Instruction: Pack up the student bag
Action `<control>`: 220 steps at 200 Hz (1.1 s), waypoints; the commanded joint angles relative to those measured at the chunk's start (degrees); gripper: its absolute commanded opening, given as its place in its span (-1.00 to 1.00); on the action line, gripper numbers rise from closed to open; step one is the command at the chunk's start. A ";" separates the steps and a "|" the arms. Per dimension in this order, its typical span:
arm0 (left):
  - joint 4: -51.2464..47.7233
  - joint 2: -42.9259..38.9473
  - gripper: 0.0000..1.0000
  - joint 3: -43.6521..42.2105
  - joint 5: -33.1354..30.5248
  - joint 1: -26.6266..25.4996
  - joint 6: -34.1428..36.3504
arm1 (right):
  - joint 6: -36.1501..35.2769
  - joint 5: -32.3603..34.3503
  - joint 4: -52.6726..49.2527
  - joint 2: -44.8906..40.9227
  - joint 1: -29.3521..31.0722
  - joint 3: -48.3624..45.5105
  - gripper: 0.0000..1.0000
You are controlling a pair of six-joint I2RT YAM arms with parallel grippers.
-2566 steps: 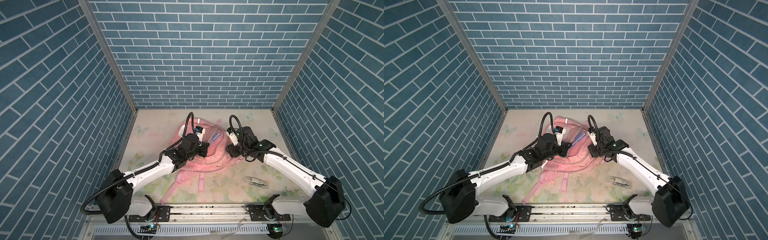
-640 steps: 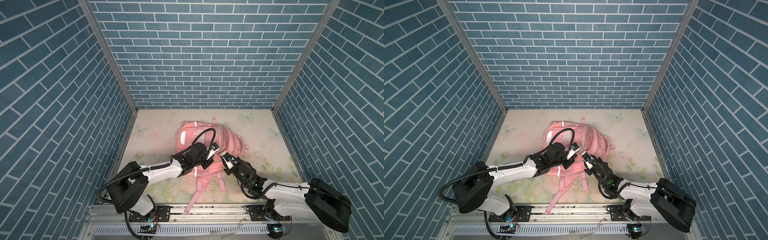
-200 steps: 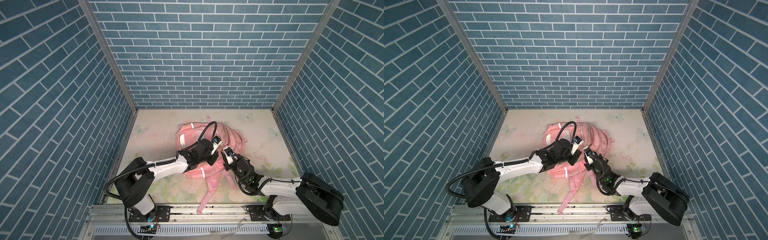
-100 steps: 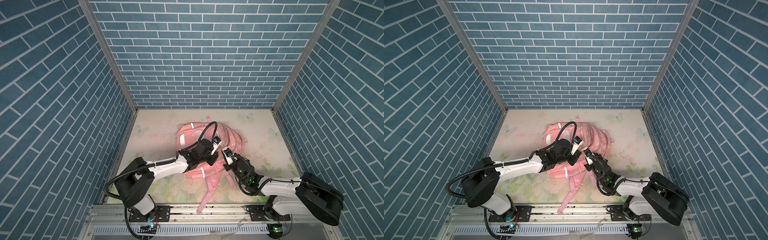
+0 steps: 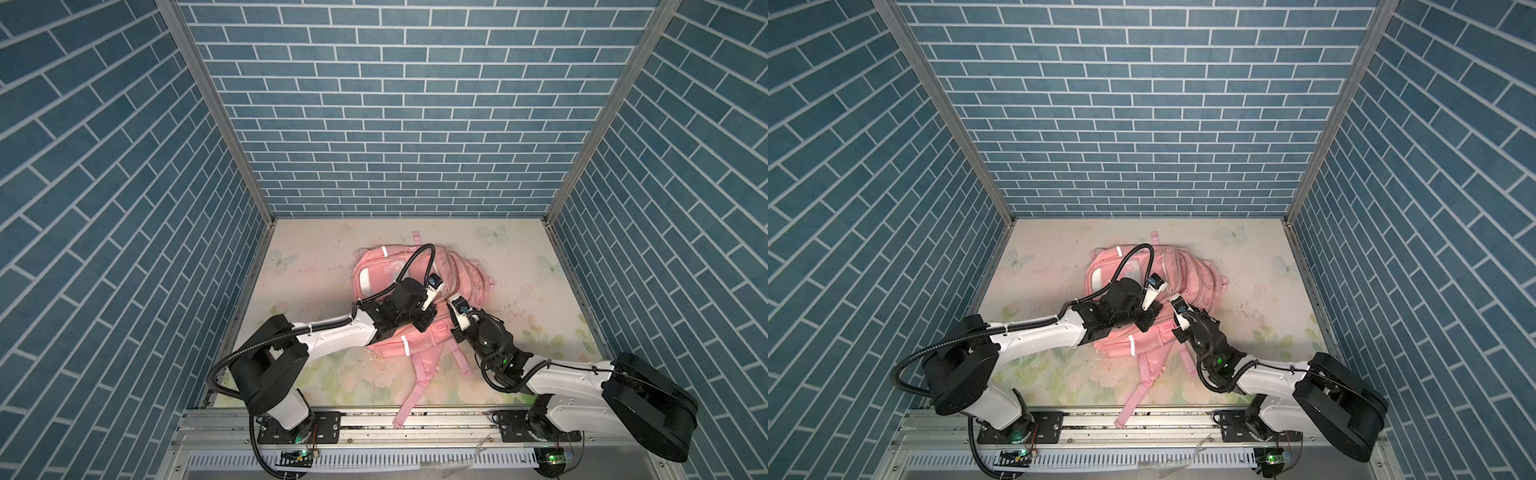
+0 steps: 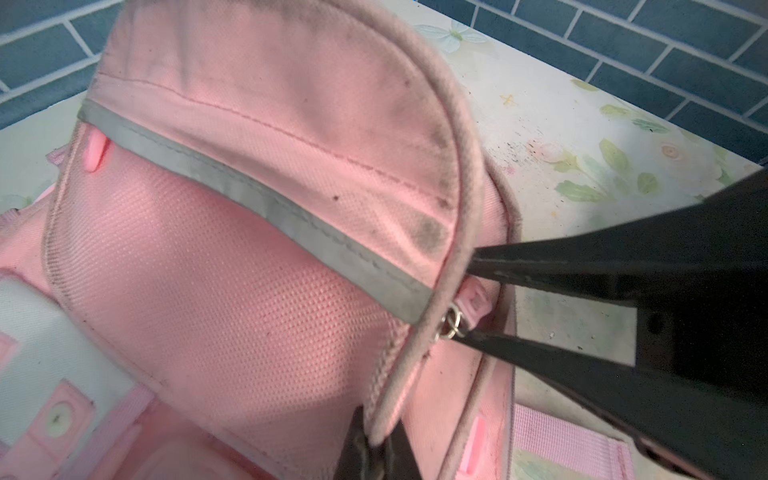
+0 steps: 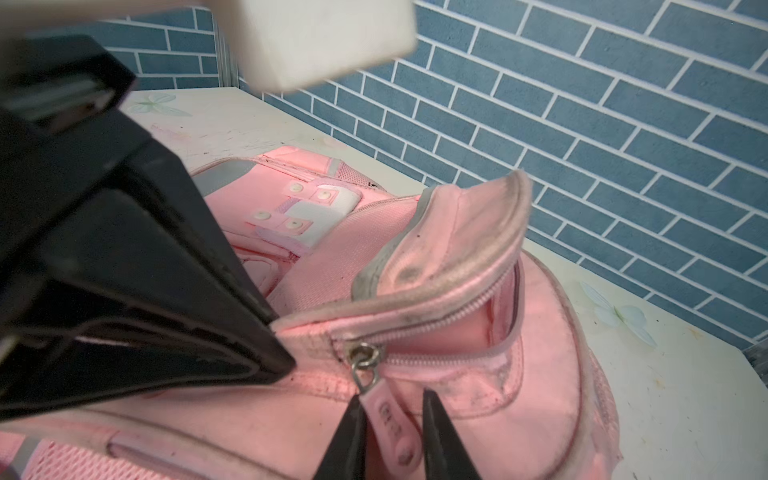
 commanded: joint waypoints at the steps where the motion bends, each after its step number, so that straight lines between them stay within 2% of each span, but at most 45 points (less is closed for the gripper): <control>1: 0.36 -1.84 -1.00 1.51 2.12 -0.71 -0.83 | -2.53 -0.82 0.61 -2.44 -0.23 -0.90 -0.54; 39: 0.28 -1.72 -1.00 1.41 2.16 -0.71 -0.87 | -3.29 -1.58 -1.18 -3.94 -0.88 -0.91 -0.60; 97: 0.35 -1.55 -1.00 1.64 2.22 -0.66 -1.08 | -2.14 -5.83 -2.56 0.99 -1.28 0.58 -0.61; 142: 0.27 -1.67 -1.00 1.61 2.30 -0.73 -0.77 | -3.26 -6.44 -1.11 2.66 -1.36 1.75 -0.55; 168: 0.17 -1.71 -1.00 1.40 2.80 -0.77 -0.20 | -1.10 -10.46 -1.13 2.02 -3.21 1.39 -0.48; 194: 0.09 -2.13 -1.00 1.24 3.25 -0.71 0.63 | 1.29 -15.34 -0.65 1.60 -5.11 0.61 -0.61; 220: 0.03 -2.14 -1.00 1.28 3.49 -0.79 0.95 | 1.66 -16.97 -0.66 2.26 -5.30 1.22 -0.76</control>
